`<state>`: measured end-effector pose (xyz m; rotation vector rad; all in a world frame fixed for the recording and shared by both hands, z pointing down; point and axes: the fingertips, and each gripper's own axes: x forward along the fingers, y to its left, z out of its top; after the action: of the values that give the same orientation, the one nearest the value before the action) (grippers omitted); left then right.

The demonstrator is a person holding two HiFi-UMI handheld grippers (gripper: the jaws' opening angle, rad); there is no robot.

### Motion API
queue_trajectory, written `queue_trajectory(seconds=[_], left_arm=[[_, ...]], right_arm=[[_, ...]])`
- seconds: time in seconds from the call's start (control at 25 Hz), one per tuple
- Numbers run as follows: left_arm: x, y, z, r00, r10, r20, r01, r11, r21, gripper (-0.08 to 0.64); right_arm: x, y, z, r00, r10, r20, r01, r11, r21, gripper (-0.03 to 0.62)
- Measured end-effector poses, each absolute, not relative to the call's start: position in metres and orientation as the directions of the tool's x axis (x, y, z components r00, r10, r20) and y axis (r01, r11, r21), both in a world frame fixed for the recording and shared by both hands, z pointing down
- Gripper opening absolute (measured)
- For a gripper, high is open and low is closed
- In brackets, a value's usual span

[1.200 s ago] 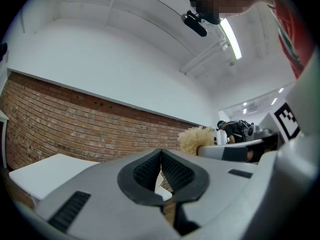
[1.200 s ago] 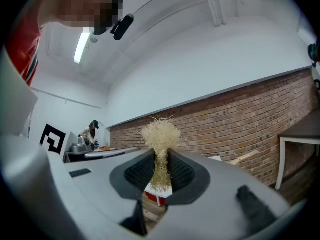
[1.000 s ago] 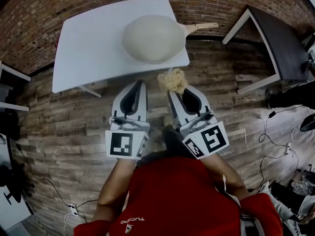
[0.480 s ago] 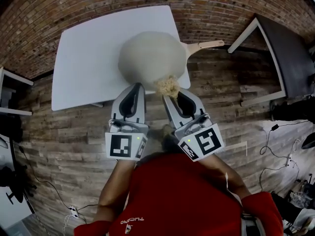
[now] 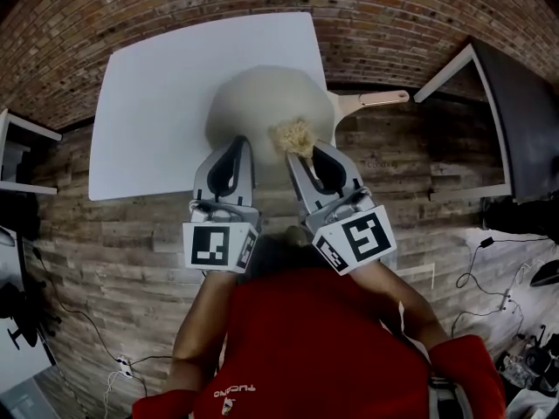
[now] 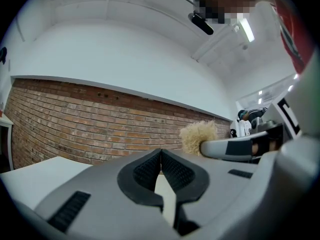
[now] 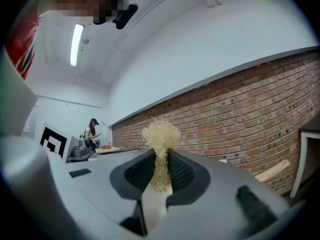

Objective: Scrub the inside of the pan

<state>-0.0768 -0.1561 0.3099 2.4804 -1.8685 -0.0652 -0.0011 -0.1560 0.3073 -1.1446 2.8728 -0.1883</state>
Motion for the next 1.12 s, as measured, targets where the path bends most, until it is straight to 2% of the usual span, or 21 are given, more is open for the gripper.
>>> queue_trajectory(seconds=[0.44, 0.72, 0.92, 1.12], left_arm=[[-0.107, -0.213, 0.326, 0.314, -0.949, 0.022, -0.95, -0.313, 0.011, 0.015], [-0.139, -0.253, 0.343, 0.35, -0.936, 0.042, -0.937, -0.35, 0.008, 0.015], [-0.153, -0.272, 0.358, 0.37, -0.927, 0.064, -0.929, -0.369, 0.025, 0.015], [-0.158, -0.286, 0.362, 0.376, -0.925, 0.063, -0.927, -0.373, 0.044, 0.015]], right_arm=[[-0.037, -0.212, 0.326, -0.672, -0.733, 0.104, -0.74, 0.663, -0.114, 0.075], [-0.069, -0.252, 0.341, -0.622, -0.754, 0.212, -0.78, 0.62, -0.083, 0.075], [-0.085, -0.279, 0.365, -0.595, -0.731, 0.334, -0.788, 0.612, -0.065, 0.075], [-0.098, -0.296, 0.409, -0.582, -0.644, 0.497, -0.783, 0.609, -0.128, 0.075]])
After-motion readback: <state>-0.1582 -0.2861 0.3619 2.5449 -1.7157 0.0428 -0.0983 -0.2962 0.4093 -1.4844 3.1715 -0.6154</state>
